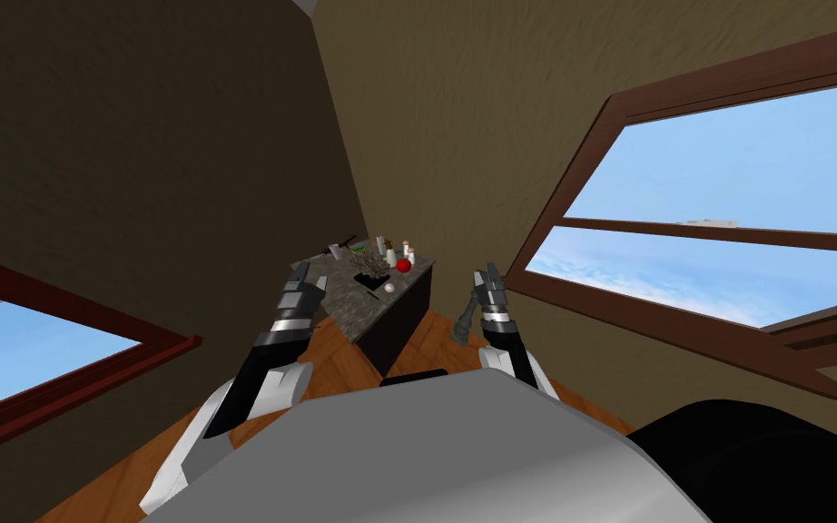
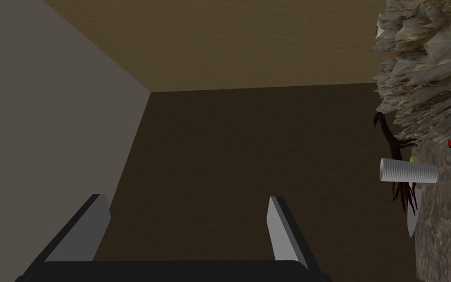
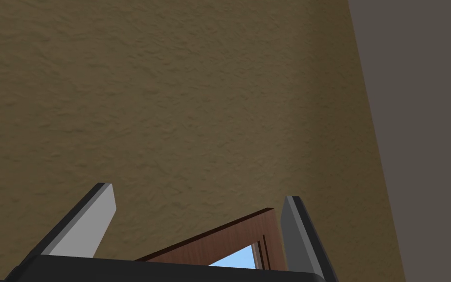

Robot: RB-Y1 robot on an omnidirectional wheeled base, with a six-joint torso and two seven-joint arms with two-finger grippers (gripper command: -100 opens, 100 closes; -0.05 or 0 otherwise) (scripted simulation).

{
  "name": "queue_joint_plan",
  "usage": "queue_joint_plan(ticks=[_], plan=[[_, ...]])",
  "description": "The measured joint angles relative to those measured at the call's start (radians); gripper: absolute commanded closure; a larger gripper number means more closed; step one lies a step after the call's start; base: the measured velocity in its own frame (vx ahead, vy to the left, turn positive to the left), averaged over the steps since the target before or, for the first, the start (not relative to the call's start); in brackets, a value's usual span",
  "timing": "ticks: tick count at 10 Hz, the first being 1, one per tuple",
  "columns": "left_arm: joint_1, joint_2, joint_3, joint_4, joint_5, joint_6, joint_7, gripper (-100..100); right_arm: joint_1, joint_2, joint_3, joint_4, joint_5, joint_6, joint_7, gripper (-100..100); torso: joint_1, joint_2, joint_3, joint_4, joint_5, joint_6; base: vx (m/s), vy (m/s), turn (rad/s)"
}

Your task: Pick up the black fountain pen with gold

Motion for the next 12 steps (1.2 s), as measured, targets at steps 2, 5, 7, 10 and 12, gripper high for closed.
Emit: queue_joint_plan(ticks=[2,5,7,10,12], plan=[[-0.016,0.023,0.013,0.013,0.011,0.058,-0.007,-100,0.000,0.000,0.000,0.000,0.000,0.000,0.000,0,0.000,0.000,0.000,0.000,0.000,0.000,-0.014,0.005,-0.024],[-0.047,0.062,0.035,0.032,0.028,0.149,-0.020,-100,0.000,0.000,0.000,0.000,0.000,0.000,0.000,0,0.000,0.000,0.000,0.000,0.000,0.000,-0.014,0.003,-0.025],[-0.048,0.070,0.039,0.036,0.033,0.199,-0.026,-100,0.000,0.000,0.000,0.000,0.000,0.000,0.000,0,0.000,0.000,0.000,0.000,0.000,0.000,-0.008,0.003,-0.019],[-0.062,0.089,0.048,0.045,0.042,0.270,-0.038,-100,0.000,0.000,0.000,0.000,0.000,0.000,0.000,0,0.000,0.000,0.000,0.000,0.000,0.000,-0.009,0.002,-0.020],[-0.086,0.110,0.059,0.061,0.053,0.325,-0.047,-100,0.000,0.000,0.000,0.000,0.000,0.000,0.000,0,0.000,0.000,0.000,0.000,0.000,0.000,-0.005,0.001,-0.015]])
